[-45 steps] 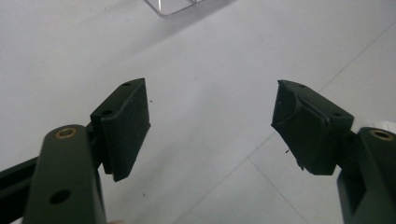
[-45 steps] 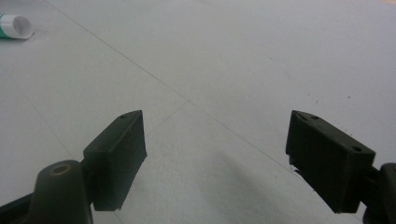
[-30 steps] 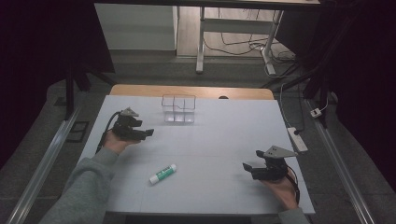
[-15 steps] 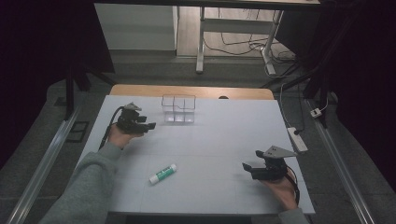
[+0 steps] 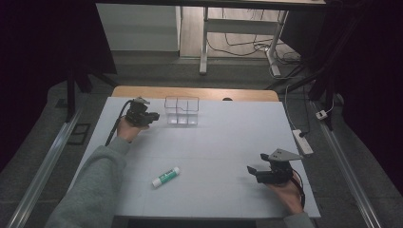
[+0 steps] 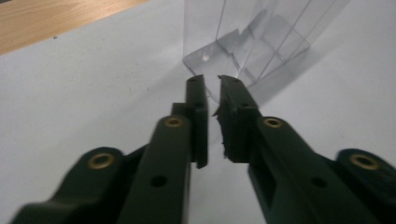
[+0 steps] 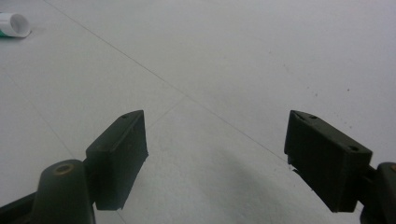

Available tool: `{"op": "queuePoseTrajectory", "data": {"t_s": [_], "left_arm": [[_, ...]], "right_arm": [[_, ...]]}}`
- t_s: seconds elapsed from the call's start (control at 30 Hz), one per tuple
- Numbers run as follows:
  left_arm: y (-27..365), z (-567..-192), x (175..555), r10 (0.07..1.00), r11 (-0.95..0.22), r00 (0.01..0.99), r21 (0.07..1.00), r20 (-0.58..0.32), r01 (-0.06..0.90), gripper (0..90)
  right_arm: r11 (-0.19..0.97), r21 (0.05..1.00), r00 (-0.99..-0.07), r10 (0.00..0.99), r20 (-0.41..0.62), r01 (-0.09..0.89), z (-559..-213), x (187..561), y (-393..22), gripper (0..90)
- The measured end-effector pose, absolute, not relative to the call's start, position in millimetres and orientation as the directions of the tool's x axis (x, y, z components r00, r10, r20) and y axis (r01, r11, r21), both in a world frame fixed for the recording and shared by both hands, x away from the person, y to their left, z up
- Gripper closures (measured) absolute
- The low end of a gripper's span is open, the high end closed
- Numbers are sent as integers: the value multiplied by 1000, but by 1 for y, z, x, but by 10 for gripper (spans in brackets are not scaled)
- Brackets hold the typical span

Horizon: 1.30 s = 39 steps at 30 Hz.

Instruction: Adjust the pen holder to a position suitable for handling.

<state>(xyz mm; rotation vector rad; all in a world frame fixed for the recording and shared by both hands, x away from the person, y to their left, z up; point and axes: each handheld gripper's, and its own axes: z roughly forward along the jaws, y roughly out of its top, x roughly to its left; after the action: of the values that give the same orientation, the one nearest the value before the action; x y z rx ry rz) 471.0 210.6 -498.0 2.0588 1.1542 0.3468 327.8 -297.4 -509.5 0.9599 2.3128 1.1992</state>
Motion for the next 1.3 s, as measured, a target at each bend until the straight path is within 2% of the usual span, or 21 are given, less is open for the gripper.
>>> {"op": "queuePoseTrajectory", "data": {"t_s": [0.1, 0.57, 1.3], "left_arm": [[208, -499, 478, 825, -339, 558, 707, -94, 621, 885], [203, -513, 505, 830, -267, 529, 705, -180, 658, 886], [195, -517, 516, 828, -248, 524, 706, -202, 664, 886]], "right_arm": [[413, 815, -699, 715, -14, 406, -509, 327, -299, 202], [404, 818, -694, 720, -8, 409, -510, 325, -301, 202], [406, 818, -697, 717, -8, 408, -510, 325, -302, 203]]}}
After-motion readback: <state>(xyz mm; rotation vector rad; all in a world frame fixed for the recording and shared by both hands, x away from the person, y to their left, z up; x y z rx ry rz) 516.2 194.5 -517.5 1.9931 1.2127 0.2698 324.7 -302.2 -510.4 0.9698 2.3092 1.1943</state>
